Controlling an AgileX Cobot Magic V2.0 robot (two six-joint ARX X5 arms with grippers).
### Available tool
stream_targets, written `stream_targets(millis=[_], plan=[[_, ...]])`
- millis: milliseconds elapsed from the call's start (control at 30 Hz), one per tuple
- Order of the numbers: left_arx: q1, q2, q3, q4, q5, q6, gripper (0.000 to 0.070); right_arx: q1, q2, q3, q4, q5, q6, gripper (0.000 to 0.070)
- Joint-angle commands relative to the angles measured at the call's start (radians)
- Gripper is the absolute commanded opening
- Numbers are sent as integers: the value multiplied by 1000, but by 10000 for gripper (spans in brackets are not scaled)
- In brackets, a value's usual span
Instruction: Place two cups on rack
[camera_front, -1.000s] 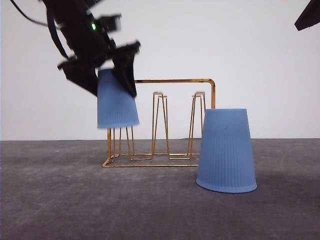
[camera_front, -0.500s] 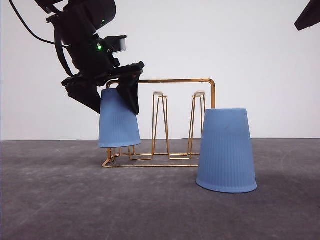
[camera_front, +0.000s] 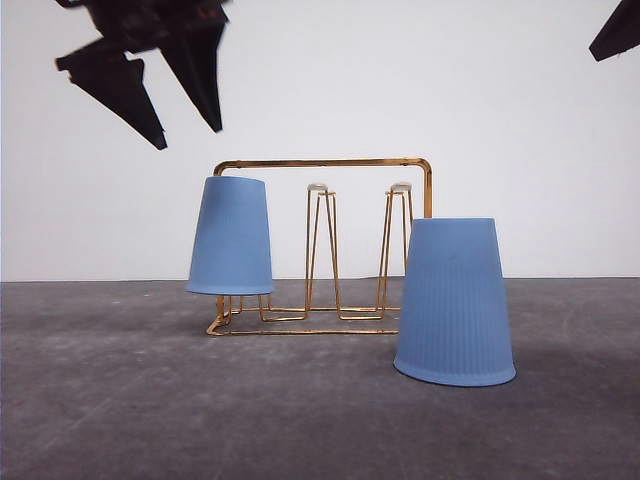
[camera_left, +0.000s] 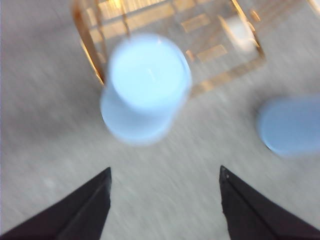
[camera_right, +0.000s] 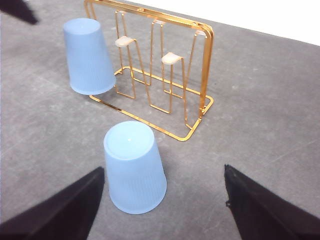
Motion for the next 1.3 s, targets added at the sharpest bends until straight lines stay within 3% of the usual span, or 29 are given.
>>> stream_targets(millis=[0, 133, 400, 567, 767, 933, 1267], plan=[[3, -3, -2, -6, 42, 11, 382, 5, 4, 18, 9, 1, 4, 487], [7, -77, -114, 42, 58, -52, 382, 5, 11, 18, 4, -4, 15, 487], [7, -380, -570, 384, 58, -275, 382, 21, 106, 18, 13, -41, 75, 488], [7, -550, -746, 406, 36, -314, 382, 64, 226, 18, 71, -42, 73, 489], [7, -692, -788, 352, -11, -315, 382, 129, 411, 18, 231, -29, 74, 503], [7, -751, -787, 357, -30, -315, 382, 153, 576, 18, 380, -20, 75, 621], [7, -762, -787, 350, -31, -315, 382, 164, 841, 18, 562, -19, 75, 621]])
